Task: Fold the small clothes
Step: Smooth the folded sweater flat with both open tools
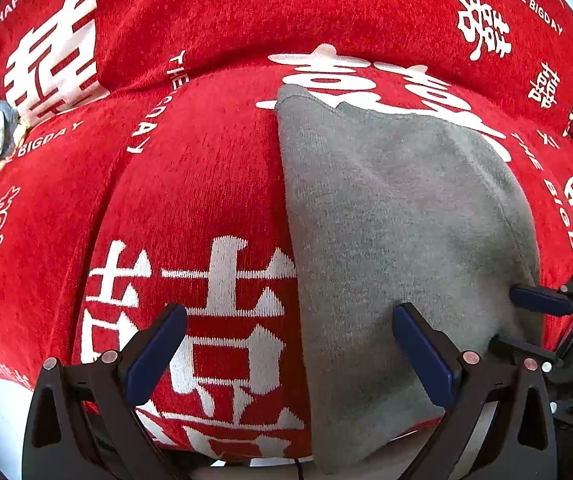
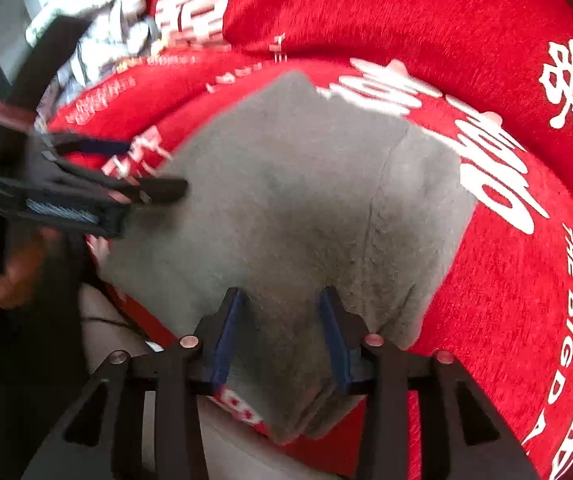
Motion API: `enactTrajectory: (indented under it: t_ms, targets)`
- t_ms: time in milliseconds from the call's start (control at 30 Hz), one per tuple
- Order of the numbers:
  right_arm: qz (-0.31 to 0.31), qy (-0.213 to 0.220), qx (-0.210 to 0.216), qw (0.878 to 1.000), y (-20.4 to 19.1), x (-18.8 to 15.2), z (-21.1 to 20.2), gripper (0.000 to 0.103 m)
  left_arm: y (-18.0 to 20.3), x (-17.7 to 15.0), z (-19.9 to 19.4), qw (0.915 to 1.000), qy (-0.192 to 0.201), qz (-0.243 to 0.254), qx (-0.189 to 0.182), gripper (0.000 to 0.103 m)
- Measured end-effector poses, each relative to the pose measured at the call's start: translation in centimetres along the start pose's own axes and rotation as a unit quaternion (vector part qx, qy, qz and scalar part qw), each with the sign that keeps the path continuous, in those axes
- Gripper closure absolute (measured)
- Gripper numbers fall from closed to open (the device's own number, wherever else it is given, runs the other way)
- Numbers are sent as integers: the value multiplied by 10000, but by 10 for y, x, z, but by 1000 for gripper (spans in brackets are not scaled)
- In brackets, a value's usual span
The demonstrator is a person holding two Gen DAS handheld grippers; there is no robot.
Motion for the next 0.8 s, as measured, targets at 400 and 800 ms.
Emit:
enactTrajectory:
  t_ms: [400,800]
  targets:
    - [-240,515,-346,9978,14,25,-50,37,0,1,2,10000,21,8,-1,0]
    - [-502,40,-322,9982,43,42,15,38,-5,0,3,9997,-132,-52,-203,0]
Point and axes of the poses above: each gripper's, at about its wrist camera, not at the fingertips, and z roughly the way its jaws point, y to its right, x to its top, the point moved 9 cm from there along z, roughly the way its jaws point, and after that the axes turned 14 degrees about -z, right-handed, at the moved point
